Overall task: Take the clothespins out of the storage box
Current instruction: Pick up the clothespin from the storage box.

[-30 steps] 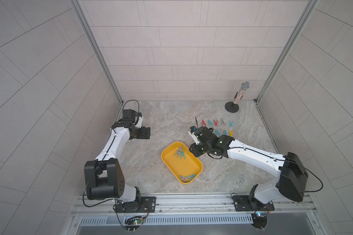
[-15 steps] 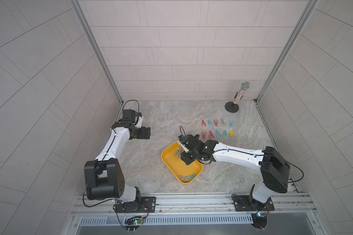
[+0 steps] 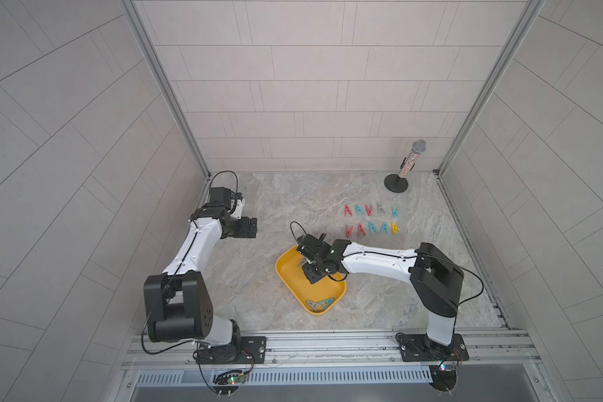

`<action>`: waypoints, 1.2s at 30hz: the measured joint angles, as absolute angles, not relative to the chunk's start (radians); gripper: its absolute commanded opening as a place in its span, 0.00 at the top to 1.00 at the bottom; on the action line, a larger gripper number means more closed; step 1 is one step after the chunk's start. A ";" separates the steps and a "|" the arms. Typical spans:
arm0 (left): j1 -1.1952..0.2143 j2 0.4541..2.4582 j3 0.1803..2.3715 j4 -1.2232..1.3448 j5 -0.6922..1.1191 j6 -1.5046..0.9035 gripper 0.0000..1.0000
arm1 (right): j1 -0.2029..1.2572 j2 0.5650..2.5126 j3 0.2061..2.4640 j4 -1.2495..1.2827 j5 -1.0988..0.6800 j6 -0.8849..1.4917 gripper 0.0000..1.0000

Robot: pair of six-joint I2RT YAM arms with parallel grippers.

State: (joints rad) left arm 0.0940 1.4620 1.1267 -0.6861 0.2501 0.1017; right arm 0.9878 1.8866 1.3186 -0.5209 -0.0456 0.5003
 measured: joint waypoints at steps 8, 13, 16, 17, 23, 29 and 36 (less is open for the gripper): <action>0.097 1.462 1.127 -0.686 0.250 0.102 0.01 | 0.986 1.938 1.370 -0.553 0.002 0.506 0.68; 0.099 1.462 1.127 -0.686 0.250 0.102 0.01 | 0.979 1.968 1.393 -0.570 0.017 0.506 0.69; 0.099 1.462 1.127 -0.686 0.250 0.102 0.01 | 0.974 1.982 1.399 -0.576 0.027 0.506 0.69; 0.099 1.462 1.127 -0.686 0.250 0.102 0.01 | 0.972 1.985 1.401 -0.577 0.029 0.506 0.69; 0.099 1.462 1.127 -0.686 0.250 0.102 0.01 | 0.961 2.007 1.412 -0.582 0.030 0.506 0.71; 0.099 1.462 1.127 -0.686 0.250 0.102 0.01 | 0.959 2.019 1.416 -0.580 0.025 0.505 0.79; 0.099 1.462 1.127 -0.686 0.250 0.102 0.01 | 0.959 2.019 1.415 -0.580 0.019 0.506 0.90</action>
